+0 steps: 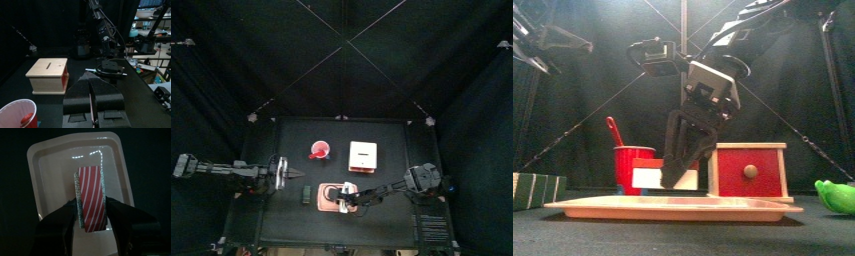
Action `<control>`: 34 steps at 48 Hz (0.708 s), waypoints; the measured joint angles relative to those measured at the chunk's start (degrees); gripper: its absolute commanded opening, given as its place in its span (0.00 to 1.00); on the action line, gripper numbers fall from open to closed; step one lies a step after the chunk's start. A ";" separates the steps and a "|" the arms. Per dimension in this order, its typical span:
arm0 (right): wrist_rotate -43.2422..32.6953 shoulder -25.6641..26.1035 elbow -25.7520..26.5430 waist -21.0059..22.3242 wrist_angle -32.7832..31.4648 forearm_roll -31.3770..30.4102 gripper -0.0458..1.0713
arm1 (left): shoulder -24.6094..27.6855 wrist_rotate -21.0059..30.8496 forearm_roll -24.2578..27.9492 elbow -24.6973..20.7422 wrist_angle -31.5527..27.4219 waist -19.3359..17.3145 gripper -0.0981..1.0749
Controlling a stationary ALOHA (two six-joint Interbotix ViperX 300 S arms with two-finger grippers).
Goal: Place salmon sushi above peas
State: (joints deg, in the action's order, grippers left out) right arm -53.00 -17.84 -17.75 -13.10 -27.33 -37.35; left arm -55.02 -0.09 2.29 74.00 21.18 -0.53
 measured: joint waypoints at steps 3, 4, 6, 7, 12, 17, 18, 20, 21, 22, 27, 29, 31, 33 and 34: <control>0.00 -0.09 -0.09 0.00 -0.09 0.00 0.59 | 0.00 0.00 0.00 0.09 0.00 0.00 0.06; 0.00 0.00 -0.09 0.00 0.00 0.00 0.59 | 0.00 0.00 0.00 0.09 0.00 0.00 0.06; 0.00 0.18 -0.26 0.00 -0.09 0.00 0.59 | 0.00 0.00 0.00 0.09 -0.09 0.00 0.06; 0.09 0.35 -0.44 0.00 -0.09 -0.09 0.59 | 0.00 0.00 0.00 0.09 0.00 0.00 0.06; 0.44 2.46 -2.81 0.00 -0.18 -0.53 0.59 | 0.00 0.00 0.00 0.00 0.00 0.00 0.06; 0.53 5.36 -6.15 0.09 -0.26 -0.53 0.59 | 0.00 0.00 0.00 0.00 0.00 0.00 0.06; 0.53 6.15 -6.94 0.09 -0.26 -0.53 0.59 | 0.00 0.00 0.00 0.00 0.00 0.00 0.06; 0.44 7.56 -8.26 0.09 -0.26 -0.53 0.59 | 0.00 0.00 0.00 0.09 -0.09 0.00 0.06; 0.53 8.35 -8.88 0.09 -0.18 -0.53 0.59 | 0.00 0.00 0.00 0.09 0.00 0.00 0.06; 0.53 9.23 -9.84 0.00 -0.18 -0.44 0.59 | 0.00 0.00 0.00 0.09 0.00 -0.09 0.06; 0.62 13.01 -13.80 -0.09 -0.35 -0.44 0.59 | 0.00 0.00 0.00 0.09 0.00 -0.09 0.06; 0.62 14.41 -15.38 -0.26 -0.35 -0.53 0.59 | 0.00 0.00 0.00 0.09 0.00 -0.18 0.06; 0.53 15.73 -16.88 -0.26 -0.44 -0.44 0.59 | 0.00 0.00 0.00 0.09 0.00 -0.18 0.06; 0.44 17.05 -18.37 -0.26 -0.53 -0.44 0.59 | 0.00 0.09 0.00 0.00 -0.09 -0.18 0.06; 0.44 17.84 -19.42 -0.26 -0.53 -0.44 0.59 | 0.00 0.00 0.00 0.09 0.00 -0.18 0.06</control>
State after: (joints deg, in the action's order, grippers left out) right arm -52.56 0.00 -37.18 -13.36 -27.86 -37.79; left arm -55.02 -0.09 2.29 74.09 21.18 -0.70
